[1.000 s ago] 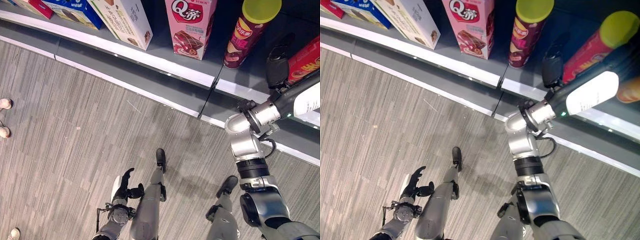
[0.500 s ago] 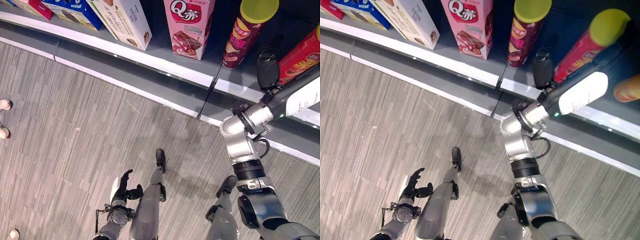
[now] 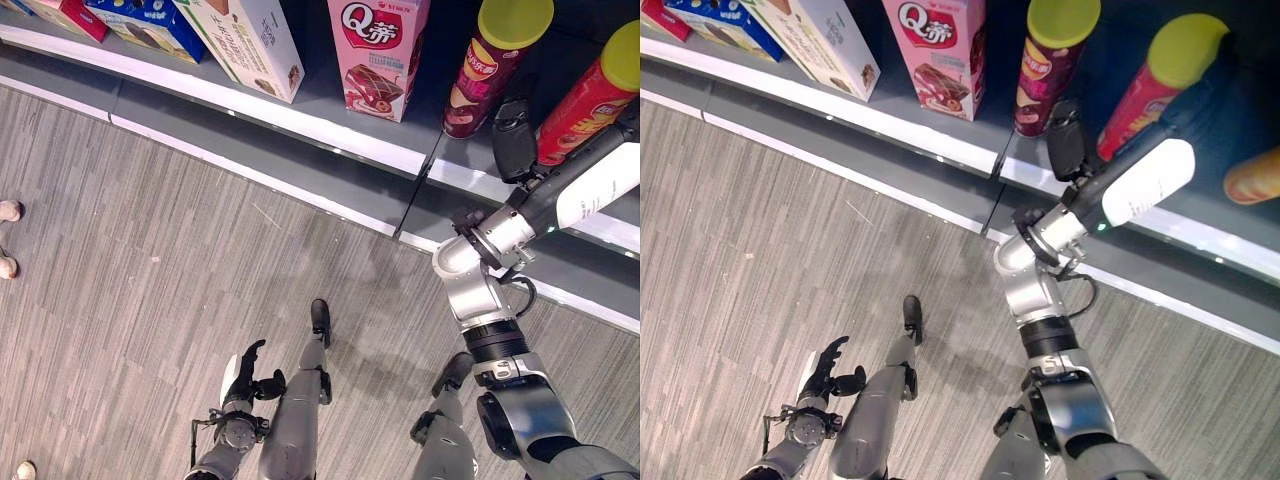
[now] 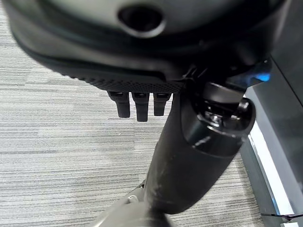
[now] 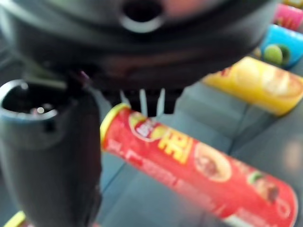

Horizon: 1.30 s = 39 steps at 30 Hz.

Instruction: Put the goods on the table back onto the shelves and tidy them up.

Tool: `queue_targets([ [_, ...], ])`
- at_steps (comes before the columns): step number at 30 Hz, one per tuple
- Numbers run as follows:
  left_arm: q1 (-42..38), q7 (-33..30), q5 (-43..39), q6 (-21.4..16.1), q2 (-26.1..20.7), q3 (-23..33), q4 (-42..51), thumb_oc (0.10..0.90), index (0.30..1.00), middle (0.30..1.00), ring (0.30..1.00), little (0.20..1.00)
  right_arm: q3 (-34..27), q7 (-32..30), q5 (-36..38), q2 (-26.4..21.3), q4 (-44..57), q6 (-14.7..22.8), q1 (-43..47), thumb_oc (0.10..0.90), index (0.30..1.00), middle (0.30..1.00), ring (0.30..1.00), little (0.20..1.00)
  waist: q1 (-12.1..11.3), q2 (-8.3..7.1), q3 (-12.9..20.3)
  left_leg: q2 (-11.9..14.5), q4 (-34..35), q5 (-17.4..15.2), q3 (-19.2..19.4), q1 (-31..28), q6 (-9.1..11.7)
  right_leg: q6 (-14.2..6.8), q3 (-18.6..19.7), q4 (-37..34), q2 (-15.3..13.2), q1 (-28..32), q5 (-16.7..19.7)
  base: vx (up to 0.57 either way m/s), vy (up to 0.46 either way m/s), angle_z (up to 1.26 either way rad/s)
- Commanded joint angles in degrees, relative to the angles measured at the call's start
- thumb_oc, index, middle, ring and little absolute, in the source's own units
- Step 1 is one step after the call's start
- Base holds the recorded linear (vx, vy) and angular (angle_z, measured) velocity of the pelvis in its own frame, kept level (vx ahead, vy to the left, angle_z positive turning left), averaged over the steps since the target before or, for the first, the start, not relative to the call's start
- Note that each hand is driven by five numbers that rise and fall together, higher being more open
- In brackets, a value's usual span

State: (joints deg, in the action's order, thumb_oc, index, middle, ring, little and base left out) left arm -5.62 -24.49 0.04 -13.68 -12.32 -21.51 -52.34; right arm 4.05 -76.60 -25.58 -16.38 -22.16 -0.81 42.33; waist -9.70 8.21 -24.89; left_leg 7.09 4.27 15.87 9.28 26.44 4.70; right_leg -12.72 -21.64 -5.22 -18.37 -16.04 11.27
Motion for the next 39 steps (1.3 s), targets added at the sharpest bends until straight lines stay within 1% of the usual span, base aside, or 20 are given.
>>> queue_targets([
  [1, 1.1, -1.8, -0.5, -0.2, 1.3, -1.8, -3.2, 0.8, 0.9, 0.9, 0.9, 0.9, -3.2, -2.6, -4.0, -4.9, 4.1, -1.0, -1.9, 0.8, 0.9, 0.9, 0.9, 0.9, -1.0, 0.57, 2.6, 2.6, -1.4, -6.2, -2.7, 1.5, 3.4, 1.4, 0.5, 4.4, 1.0, -2.2, -5.9, 0.0, 0.0, 0.0],
  [7, 1.4, -2.0, -0.8, 0.3, 2.0, -0.6, -4.2, 0.8, 0.9, 0.9, 0.9, 0.9, -8.6, -5.0, -9.6, -8.7, 13.6, -5.7, -4.8, 0.8, 0.9, 0.9, 0.9, 0.9, 0.1, -1.04, 3.5, 3.3, -0.7, -6.0, -2.4, 0.6, 3.6, 1.1, 0.2, 4.0, 1.6, -1.7, -5.7, -0.01, 0.0, 0.0],
  [10, 1.6, -2.0, -0.9, 0.4, 1.9, -0.5, -4.4, 0.8, 0.9, 0.9, 0.9, 0.9, -9.5, -4.9, -10.4, -8.8, 16.3, -6.0, -5.2, 0.8, 0.9, 0.9, 0.9, 0.9, 0.3, -1.43, 3.8, 3.4, -0.6, -6.0, -2.3, 0.2, 3.6, 1.1, 0.2, 3.9, 1.7, -1.3, -5.8, 0.01, -0.006, -0.03],
  [11, 1.8, -2.0, -1.0, 0.6, 2.0, -0.2, -4.9, 0.8, 0.9, 0.9, 0.9, 0.9, -10.1, -4.7, -11.3, -8.5, 19.2, -6.3, -5.6, 0.8, 0.9, 0.9, 0.9, 0.9, 0.5, -1.83, 4.3, 3.7, -0.6, -6.1, -2.3, -0.3, 3.8, 1.1, 0.1, 3.9, 1.9, -0.9, -5.9, 0.03, -0.019, -0.08],
  [12, 2.1, -2.1, -0.9, 0.9, 2.0, 0.2, -5.3, 0.8, 0.9, 0.9, 0.9, 0.9, -10.2, -4.0, -12.1, -7.7, 21.8, -5.9, -6.0, 0.8, 0.9, 0.9, 0.9, 0.9, 0.6, -2.23, 4.6, 3.9, -0.5, -6.1, -2.3, -0.7, 3.9, 1.2, 0.1, 3.8, 2.0, -0.4, -6.0, 0.03, -0.016, -0.06],
  [17, 2.7, -2.2, -0.4, 1.2, 2.0, 0.8, -6.1, 0.8, 0.9, 0.9, 0.9, 0.9, -7.8, -1.3, -12.4, -5.4, 25.9, -3.3, -7.9, 0.8, 0.9, 0.9, 0.9, 0.9, 0.5, -3.13, 5.6, 4.5, -0.5, -6.2, -2.3, -2.2, 3.9, 1.4, -0.1, 3.5, 2.6, 1.0, -6.3, 0.0, 0.0, 0.0],
  [20, 3.0, -2.1, 0.1, 1.6, 2.1, 1.4, -6.4, 0.8, 0.9, 0.9, 0.9, 0.9, -7.8, -0.1, -12.5, -5.1, 28.2, -2.0, -9.7, 0.8, 0.9, 0.9, 0.9, 0.9, 0.6, -3.83, 6.4, 4.7, -0.2, -6.3, -2.4, -3.2, 4.0, 1.4, -0.3, 3.3, 3.0, 2.1, -6.5, 0.01, -0.002, 0.01],
  [25, 3.9, -1.8, 1.1, 2.4, 2.7, 3.6, -8.6, 0.8, 0.9, 0.9, 0.9, 0.9, -8.8, 2.4, -12.8, -6.6, 31.3, -0.5, -17.0, 0.8, 0.9, 0.9, 0.9, 0.9, 1.5, -5.84, 8.5, 5.8, 0.0, -6.8, -2.0, -6.3, 4.1, 1.4, -0.7, 2.8, 3.7, 5.0, -7.0, 0.07, -0.007, 0.04],
  [26, 4.5, -1.6, 1.6, 3.0, 3.0, 5.0, -9.9, 0.8, 0.9, 0.9, 0.9, 0.9, -9.7, 3.7, -13.1, -7.7, 31.3, -0.6, -22.2, 0.8, 0.9, 0.9, 0.9, 0.9, 2.2, -6.86, 9.6, 6.3, 0.2, -7.2, -1.6, -8.3, 4.1, 1.5, -1.0, 2.7, 4.1, 6.7, -7.2, 0.08, 0.001, -0.04],
  [27, 4.6, -1.6, 1.6, 2.9, 3.1, 5.0, -10.0, 0.8, 0.9, 0.9, 0.9, 0.9, -9.7, 3.7, -13.1, -7.7, 31.4, -0.6, -22.4, 0.8, 0.9, 0.9, 0.9, 0.9, 2.2, -6.84, 9.6, 6.3, 0.2, -7.3, -1.6, -8.5, 4.1, 1.5, -1.0, 2.6, 4.1, 6.9, -7.2, 0.09, 0.012, -0.05],
  [29, 5.6, -0.7, 1.2, 3.5, 3.7, 7.5, -12.0, 0.8, 0.9, 0.9, 0.9, 0.9, -10.2, 6.0, -11.7, -8.1, 28.9, 0.0, -31.0, 0.8, 0.9, 0.9, 0.9, 0.9, 3.7, -8.24, 11.7, 6.8, 0.5, -7.9, -0.7, -11.8, 3.9, 1.5, -1.2, 2.5, 4.7, 9.5, -7.6, 0.1, 0.041, -0.05],
  [30, 5.9, -0.2, 1.4, 3.7, 3.9, 8.3, -13.1, 0.8, 0.9, 0.9, 0.9, 0.9, -10.3, 6.9, -11.2, -8.1, 27.4, 0.2, -33.9, 0.8, 0.9, 0.9, 0.9, 0.9, 4.2, -8.57, 12.5, 6.9, 0.6, -8.2, -0.3, -12.9, 3.8, 1.5, -1.3, 2.4, 4.8, 10.4, -7.7, 0.08, 0.04, -0.06],
  [31, 6.0, -0.2, 1.4, 3.6, 3.9, 8.2, -13.1, 0.8, 0.9, 0.9, 0.9, 0.9, -10.3, 6.9, -11.2, -8.1, 27.4, 0.2, -34.1, 0.8, 0.9, 0.9, 0.9, 0.9, 4.2, -8.57, 12.5, 6.9, 0.6, -8.2, -0.3, -13.0, 3.8, 1.5, -1.3, 2.3, 4.8, 10.5, -7.7, 0.05, 0.04, -0.13],
  [33, 6.8, 1.9, 1.3, 4.1, 4.7, 10.8, -17.2, 0.8, 0.9, 0.9, 0.9, 0.9, -11.4, 9.4, -8.2, -6.7, 21.5, 2.1, -41.9, 0.8, 0.9, 0.9, 0.9, 0.9, 6.3, -9.0, 14.8, 6.9, 0.7, -8.6, 0.8, -15.7, 3.6, 1.5, -0.8, 2.6, 5.2, 12.0, -7.9, 0.06, 0.11, -0.13],
  [34, 7.0, 2.5, 1.2, 4.2, 4.9, 11.5, -18.7, 0.8, 0.9, 0.9, 0.9, 0.9, -11.5, 9.9, -7.1, -6.1, 19.4, 3.0, -43.8, 0.8, 0.9, 0.9, 0.9, 0.9, 6.8, -9.06, 15.6, 6.8, 0.7, -8.8, 1.1, -16.5, 3.5, 1.5, -0.6, 2.7, 5.3, 12.3, -7.9, 0.04, 0.1, -0.13],
  [35, 7.0, 2.5, 1.2, 4.1, 4.9, 11.5, -18.7, 0.8, 0.9, 0.9, 0.9, 0.9, -11.5, 9.9, -7.1, -6.2, 19.4, 3.1, -43.8, 0.8, 0.9, 0.9, 0.9, 0.9, 6.8, -9.07, 15.6, 6.8, 0.7, -8.8, 1.1, -16.6, 3.5, 1.5, -0.5, 2.7, 5.3, 12.3, -8.0, 0.06, 0.098, -0.13],
  [36, 7.4, 3.9, 1.0, 4.4, 5.2, 13.1, -21.1, 0.8, 0.9, 0.9, 0.9, 0.9, -11.2, 11.1, -5.0, -5.4, 13.3, 4.4, -46.8, 0.8, 0.9, 0.9, 0.9, 0.9, 7.8, -9.1, 17.3, 6.8, 0.7, -9.2, 1.9, -18.4, 3.3, 1.6, -0.2, 3.1, 5.4, 13.3, -8.1, 0.04, 0.067, -0.41],
  [37, 7.4, 3.9, 1.0, 4.4, 5.2, 13.2, -21.1, 0.8, 0.9, 0.9, 0.9, 0.9, -11.2, 11.1, -5.0, -5.4, 13.2, 4.5, -46.7, 0.8, 0.9, 0.9, 0.9, 0.9, 7.8, -9.15, 17.4, 6.8, 0.7, -9.0, 1.9, -18.2, 3.2, 1.6, -0.2, 3.0, 5.3, 13.1, -7.9, 0.09, 0.115, -0.38],
  [38, 7.8, 5.0, 1.1, 4.6, 5.4, 14.4, -23.2, 0.8, 0.9, 0.9, 0.9, 0.9, -10.9, 12.7, -1.2, -3.2, 5.0, 6.4, -49.0, 0.8, 0.9, 0.9, 0.9, 0.9, 8.6, -9.16, 19.0, 6.9, 0.7, -9.5, 2.7, -20.1, 3.2, 1.6, 0.2, 3.4, 5.4, 14.1, -8.3, 0.07, 0.089, -0.5],
  [39, 8.2, 5.8, 0.6, 4.9, 5.7, 14.8, -24.6, 0.8, 0.9, 0.9, 0.9, 0.9, -11.7, 14.2, 6.4, 0.4, -5.1, 9.4, -49.3, 0.8, 0.9, 0.9, 0.9, 0.9, 9.2, -9.26, 20.4, 6.7, 0.7, -9.9, 3.3, -21.5, 3.2, 1.6, 0.9, 3.5, 5.5, 15.0, -8.4, 0.1, 0.12, -0.31],
])
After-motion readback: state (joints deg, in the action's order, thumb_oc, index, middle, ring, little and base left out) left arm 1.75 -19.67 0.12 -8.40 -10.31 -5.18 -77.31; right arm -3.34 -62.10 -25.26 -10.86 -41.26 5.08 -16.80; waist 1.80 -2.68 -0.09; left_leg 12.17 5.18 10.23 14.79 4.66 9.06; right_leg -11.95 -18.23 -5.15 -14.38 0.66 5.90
